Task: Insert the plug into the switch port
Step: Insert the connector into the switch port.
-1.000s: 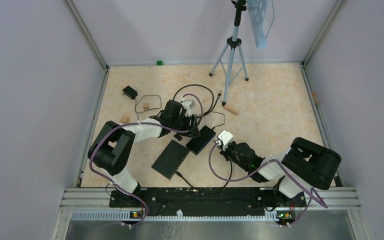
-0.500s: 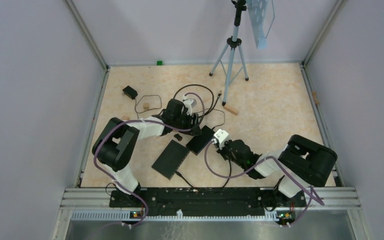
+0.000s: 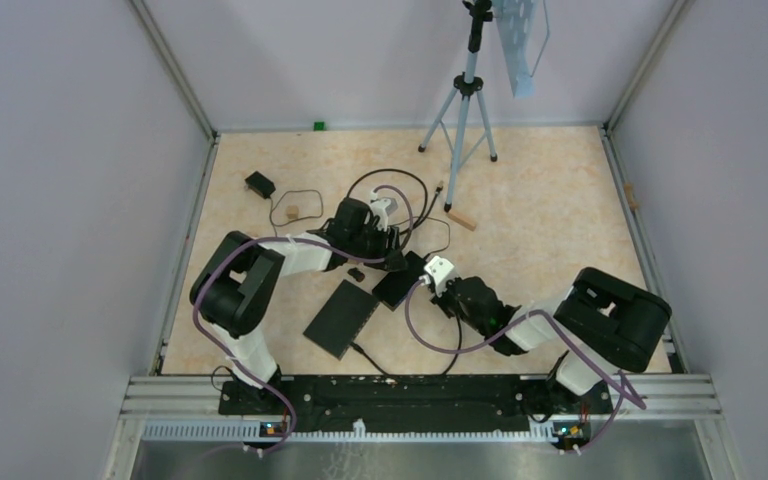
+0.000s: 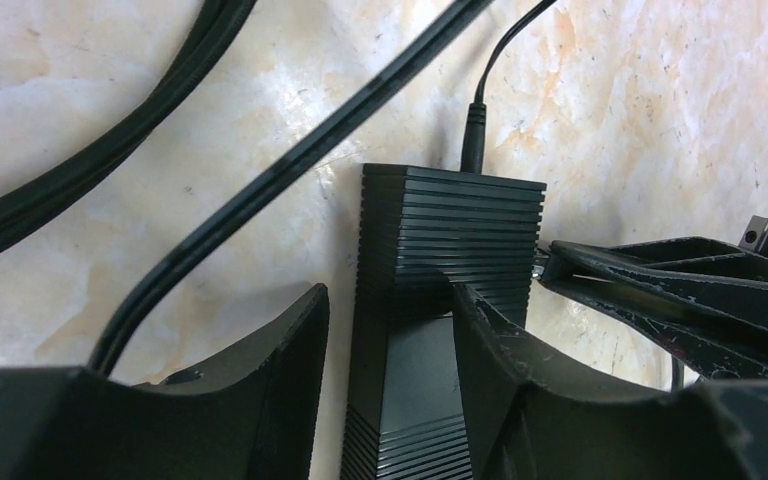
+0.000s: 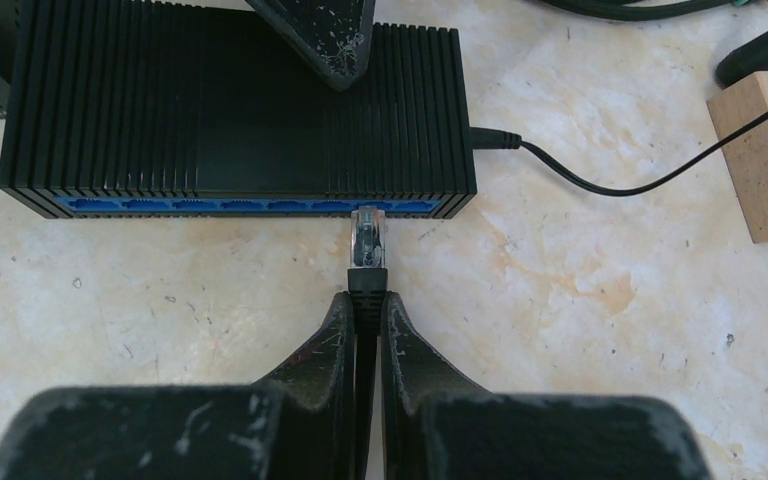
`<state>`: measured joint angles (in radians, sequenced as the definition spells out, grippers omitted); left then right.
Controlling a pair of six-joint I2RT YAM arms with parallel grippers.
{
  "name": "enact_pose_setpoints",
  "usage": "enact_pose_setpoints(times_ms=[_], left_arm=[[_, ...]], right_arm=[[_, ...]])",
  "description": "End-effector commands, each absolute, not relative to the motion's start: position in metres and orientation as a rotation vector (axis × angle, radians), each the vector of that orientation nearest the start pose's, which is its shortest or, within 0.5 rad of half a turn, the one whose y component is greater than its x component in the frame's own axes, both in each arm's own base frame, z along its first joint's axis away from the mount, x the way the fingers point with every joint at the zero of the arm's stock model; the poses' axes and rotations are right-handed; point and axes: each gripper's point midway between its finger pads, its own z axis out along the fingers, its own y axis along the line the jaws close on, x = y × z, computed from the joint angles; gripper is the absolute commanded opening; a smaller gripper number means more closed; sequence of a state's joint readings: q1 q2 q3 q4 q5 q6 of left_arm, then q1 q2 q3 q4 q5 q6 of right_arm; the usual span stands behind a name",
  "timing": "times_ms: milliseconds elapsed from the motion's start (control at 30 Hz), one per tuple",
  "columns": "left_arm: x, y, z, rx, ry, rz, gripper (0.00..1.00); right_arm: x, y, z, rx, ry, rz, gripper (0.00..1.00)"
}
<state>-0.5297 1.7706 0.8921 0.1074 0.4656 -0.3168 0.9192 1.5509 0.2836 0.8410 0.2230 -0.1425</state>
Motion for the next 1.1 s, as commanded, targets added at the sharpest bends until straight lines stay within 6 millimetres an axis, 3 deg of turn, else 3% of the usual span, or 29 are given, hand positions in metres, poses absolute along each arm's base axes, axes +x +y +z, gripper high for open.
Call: enact_pose_setpoints(times_ms=[0, 1067], left_arm=[[0.310, -0.293, 0.036, 0.527, 2.366, -0.959, 0.53], [0.297, -0.304, 0.023, 0.571, 2.392, -0.994, 0.51]], right_arm=[[0.260, 0.259, 0.037, -0.855, 1.743, 0.277, 0.00], [0.260, 0.267, 0.057, -0.842, 1.653, 0.325, 0.00]])
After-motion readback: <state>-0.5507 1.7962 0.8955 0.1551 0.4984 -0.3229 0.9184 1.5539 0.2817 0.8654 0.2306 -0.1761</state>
